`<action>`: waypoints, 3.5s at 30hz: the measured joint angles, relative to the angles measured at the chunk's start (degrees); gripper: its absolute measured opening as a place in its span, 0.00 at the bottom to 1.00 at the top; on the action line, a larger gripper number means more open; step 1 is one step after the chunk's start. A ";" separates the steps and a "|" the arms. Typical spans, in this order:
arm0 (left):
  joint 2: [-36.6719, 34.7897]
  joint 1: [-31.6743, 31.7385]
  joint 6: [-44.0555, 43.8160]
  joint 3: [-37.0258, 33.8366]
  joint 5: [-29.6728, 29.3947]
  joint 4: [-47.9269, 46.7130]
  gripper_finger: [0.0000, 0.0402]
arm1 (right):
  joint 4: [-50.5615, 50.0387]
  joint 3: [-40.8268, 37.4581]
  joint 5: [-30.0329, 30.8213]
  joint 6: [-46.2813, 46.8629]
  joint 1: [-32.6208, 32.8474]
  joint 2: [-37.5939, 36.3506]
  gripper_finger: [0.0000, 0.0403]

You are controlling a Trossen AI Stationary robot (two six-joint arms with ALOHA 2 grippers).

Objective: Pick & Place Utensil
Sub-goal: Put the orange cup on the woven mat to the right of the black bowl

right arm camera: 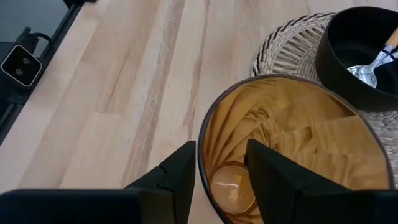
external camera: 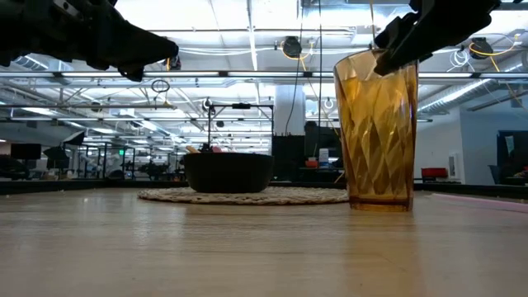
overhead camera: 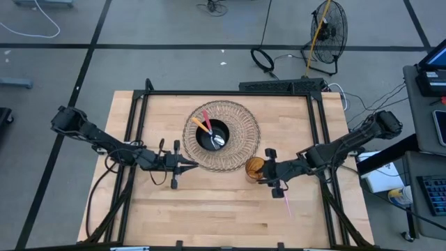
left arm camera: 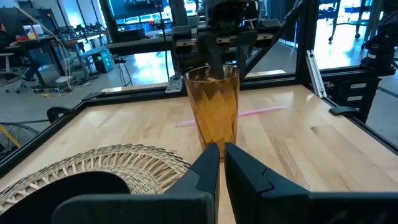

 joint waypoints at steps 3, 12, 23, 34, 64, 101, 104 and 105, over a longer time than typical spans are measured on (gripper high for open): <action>0.00 0.00 -0.02 0.00 0.00 -0.20 0.06 | -0.21 0.00 0.02 -0.34 0.00 0.00 0.30; 0.00 0.00 -0.07 0.00 0.00 -0.53 0.06 | -0.26 0.00 -0.09 -0.35 0.00 0.00 0.13; 0.00 0.00 -0.14 0.00 0.01 -0.78 0.06 | 0.18 0.00 -0.25 -1.07 0.02 -0.02 0.02; 0.00 0.00 -0.12 0.00 0.02 -0.84 0.06 | 0.59 -0.02 -1.49 -1.79 0.02 -0.01 0.03; 0.00 -0.02 0.52 0.00 0.09 -1.00 0.06 | -10.03 9.47 -1.84 -16.01 -14.07 -5.16 0.02; 0.00 -0.02 1.29 0.02 0.63 -1.77 0.06 | -1.20 9.51 -24.08 -25.50 -40.17 5.99 0.03; 0.00 -0.02 1.29 0.02 0.63 -1.75 0.06 | 0.77 9.51 -26.11 -25.66 -40.85 6.84 0.03; 0.00 -0.02 1.27 0.02 0.63 -1.75 0.06 | 1.42 9.53 -26.68 -25.68 -41.03 7.38 0.03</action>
